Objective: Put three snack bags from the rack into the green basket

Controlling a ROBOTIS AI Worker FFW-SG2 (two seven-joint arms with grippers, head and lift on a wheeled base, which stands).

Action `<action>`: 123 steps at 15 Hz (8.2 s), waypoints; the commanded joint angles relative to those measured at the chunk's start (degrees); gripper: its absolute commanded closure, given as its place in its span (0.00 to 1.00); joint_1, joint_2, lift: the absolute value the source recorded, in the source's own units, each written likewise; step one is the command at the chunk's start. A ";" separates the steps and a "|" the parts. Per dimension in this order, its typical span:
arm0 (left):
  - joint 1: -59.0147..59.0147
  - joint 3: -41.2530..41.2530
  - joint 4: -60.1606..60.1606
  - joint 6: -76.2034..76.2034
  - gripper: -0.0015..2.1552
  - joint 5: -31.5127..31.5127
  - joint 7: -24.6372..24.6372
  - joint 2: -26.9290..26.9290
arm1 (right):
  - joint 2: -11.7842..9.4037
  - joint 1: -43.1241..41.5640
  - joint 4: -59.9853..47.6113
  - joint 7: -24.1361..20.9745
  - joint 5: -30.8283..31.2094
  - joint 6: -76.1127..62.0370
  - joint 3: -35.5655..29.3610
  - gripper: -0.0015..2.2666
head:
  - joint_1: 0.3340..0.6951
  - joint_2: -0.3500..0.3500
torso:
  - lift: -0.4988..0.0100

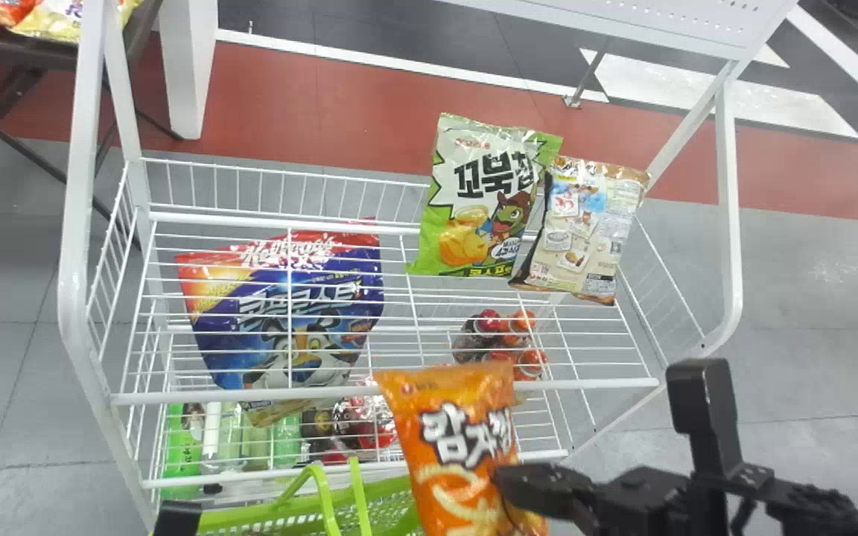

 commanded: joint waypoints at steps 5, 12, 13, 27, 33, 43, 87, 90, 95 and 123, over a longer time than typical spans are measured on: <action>-2.05 -0.02 0.44 1.67 0.59 0.09 0.44 -0.15 | -1.70 2.16 -0.24 2.62 1.00 12.04 6.56 0.99 | 1.00 0.00 | 0.98; -2.58 0.24 0.09 3.78 0.59 0.09 -0.09 -0.15 | -3.11 -7.16 16.81 -2.39 7.94 -5.31 24.84 0.99 | 1.00 0.00 | 0.98; -2.58 0.24 0.00 4.31 0.59 0.18 -0.18 -0.15 | -3.11 -8.48 19.44 -2.74 8.20 -7.94 26.77 0.99 | 1.00 0.00 | 0.98; -2.31 -1.16 -0.52 5.01 0.59 -0.08 0.00 -0.15 | -5.40 -9.62 32.36 -6.96 16.55 -16.38 41.01 0.99 | 1.00 0.00 | 0.98; -2.40 -0.81 -0.44 4.84 0.59 -0.08 0.09 -0.15 | -5.22 -3.90 16.89 -0.72 13.65 3.66 27.65 0.00 | 1.00 0.00 | 0.98; -3.37 -0.72 0.18 5.01 0.59 -0.08 0.09 -0.15 | -0.74 -6.63 16.98 -2.83 6.53 -28.16 9.19 0.03 | 1.00 0.00 | 0.98; -5.56 -2.48 3.69 3.96 0.59 0.09 0.17 -0.15 | 2.25 -15.24 21.03 -16.10 -13.15 -29.92 -4.34 0.99 | 1.00 0.00 | 0.98; -5.65 -2.13 3.78 3.78 0.59 0.18 0.09 -0.15 | 4.80 -11.82 17.51 -9.86 -19.74 -15.85 -9.44 0.99 | 1.00 0.00 | 0.98; -5.92 -2.13 3.96 3.43 0.59 0.18 0.09 -0.15 | 5.06 -9.44 16.46 -3.44 -27.22 7.88 -11.81 0.99 | 1.00 0.00 | 0.98; -5.83 -2.92 3.61 3.78 0.59 0.09 0.70 -0.15 | -3.81 -1.80 16.89 -16.10 -2.25 0.49 20.36 0.00 | 1.00 0.00 | 0.98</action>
